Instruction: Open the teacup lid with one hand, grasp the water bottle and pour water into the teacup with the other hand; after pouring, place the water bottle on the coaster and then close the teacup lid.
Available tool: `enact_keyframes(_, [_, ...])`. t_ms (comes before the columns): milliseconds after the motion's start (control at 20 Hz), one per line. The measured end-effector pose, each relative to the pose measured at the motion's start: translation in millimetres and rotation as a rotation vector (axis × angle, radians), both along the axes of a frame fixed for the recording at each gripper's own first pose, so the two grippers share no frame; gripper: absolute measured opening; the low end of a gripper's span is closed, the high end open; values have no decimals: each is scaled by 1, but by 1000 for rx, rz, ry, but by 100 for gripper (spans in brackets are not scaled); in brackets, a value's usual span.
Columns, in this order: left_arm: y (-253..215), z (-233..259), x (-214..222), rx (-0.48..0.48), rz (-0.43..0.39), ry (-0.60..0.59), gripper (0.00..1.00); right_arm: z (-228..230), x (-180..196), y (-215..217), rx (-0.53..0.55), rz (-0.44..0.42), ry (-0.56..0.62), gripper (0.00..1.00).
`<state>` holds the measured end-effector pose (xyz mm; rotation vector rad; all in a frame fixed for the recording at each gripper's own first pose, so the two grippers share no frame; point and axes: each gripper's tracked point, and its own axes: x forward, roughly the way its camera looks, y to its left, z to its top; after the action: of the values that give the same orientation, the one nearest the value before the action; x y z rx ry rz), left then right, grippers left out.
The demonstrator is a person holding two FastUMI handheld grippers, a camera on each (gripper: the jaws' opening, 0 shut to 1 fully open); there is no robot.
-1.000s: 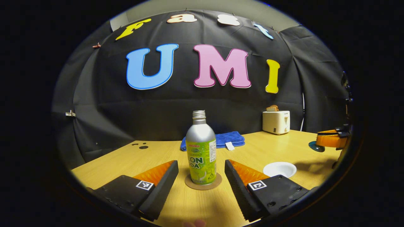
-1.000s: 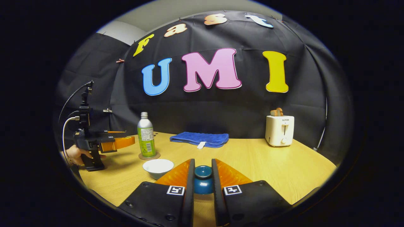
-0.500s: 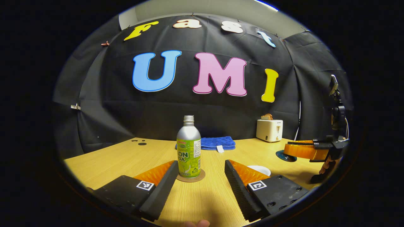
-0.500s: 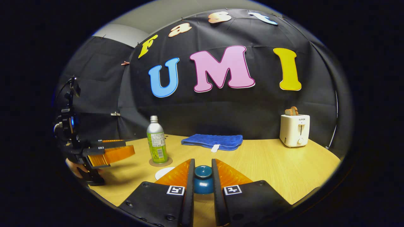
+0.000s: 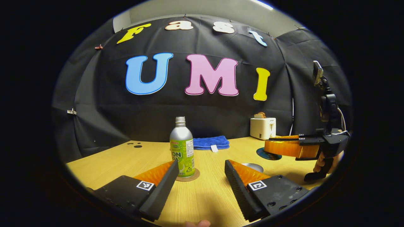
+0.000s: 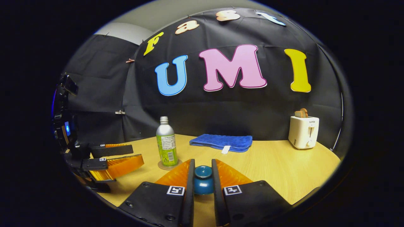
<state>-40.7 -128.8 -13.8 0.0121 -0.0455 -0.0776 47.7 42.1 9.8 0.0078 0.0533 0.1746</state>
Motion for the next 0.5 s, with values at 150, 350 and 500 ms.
enact_keyframes(150, [8,-6,2,-15,11,18,93,-14,11,15,-31,23,47,30])
enact_keyframes(350, [10,-9,2,-13,3,33,93,-32,23,25,-34,34,110,30])
enact_keyframes(500, [9,-9,2,-14,-6,33,93,-39,26,29,-49,42,137,30])
